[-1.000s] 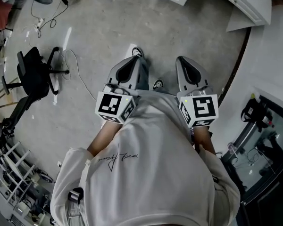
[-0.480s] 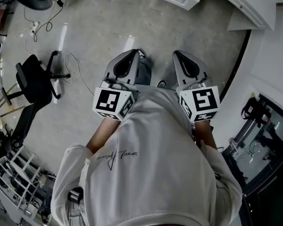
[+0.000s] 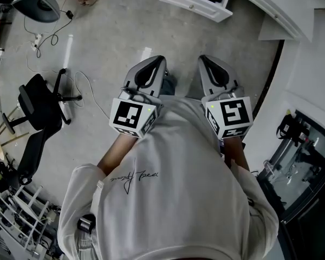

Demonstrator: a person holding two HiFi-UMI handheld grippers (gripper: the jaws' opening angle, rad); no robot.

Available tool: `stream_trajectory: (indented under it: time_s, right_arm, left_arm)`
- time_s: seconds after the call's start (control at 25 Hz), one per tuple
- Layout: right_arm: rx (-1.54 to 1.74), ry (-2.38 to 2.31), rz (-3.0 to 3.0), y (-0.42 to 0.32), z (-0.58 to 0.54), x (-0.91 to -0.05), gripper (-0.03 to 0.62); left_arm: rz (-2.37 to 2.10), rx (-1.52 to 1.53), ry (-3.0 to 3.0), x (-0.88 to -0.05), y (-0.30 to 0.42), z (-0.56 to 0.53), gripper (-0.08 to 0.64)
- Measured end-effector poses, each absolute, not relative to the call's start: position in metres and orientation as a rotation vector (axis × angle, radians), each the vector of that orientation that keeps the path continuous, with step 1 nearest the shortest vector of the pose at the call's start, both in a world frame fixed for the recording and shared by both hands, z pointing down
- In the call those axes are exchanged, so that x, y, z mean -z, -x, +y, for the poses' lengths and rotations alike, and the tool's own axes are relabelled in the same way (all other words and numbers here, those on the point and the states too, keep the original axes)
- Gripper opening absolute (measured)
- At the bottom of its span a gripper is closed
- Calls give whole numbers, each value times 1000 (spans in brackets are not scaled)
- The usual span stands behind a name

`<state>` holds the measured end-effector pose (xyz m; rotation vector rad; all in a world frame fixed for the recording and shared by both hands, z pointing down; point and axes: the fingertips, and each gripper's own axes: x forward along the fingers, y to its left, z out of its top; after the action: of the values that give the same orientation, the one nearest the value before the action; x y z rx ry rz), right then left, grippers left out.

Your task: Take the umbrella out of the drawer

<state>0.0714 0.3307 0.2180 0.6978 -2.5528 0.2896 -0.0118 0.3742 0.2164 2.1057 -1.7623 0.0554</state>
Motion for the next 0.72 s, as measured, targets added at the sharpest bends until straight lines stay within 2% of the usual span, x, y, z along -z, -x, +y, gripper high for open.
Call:
stream_trajectory:
  time_s: [0.52, 0.72]
  right_arm:
    - [-300, -869, -2480, -78, 305, -218, 25]
    - [-309, -877, -2465, -83, 297, -225, 25]
  left_arm:
    - [-1618, 96, -2204, -211, 15, 357, 17]
    - [-1611, 49, -2214, -215, 11, 346, 17]
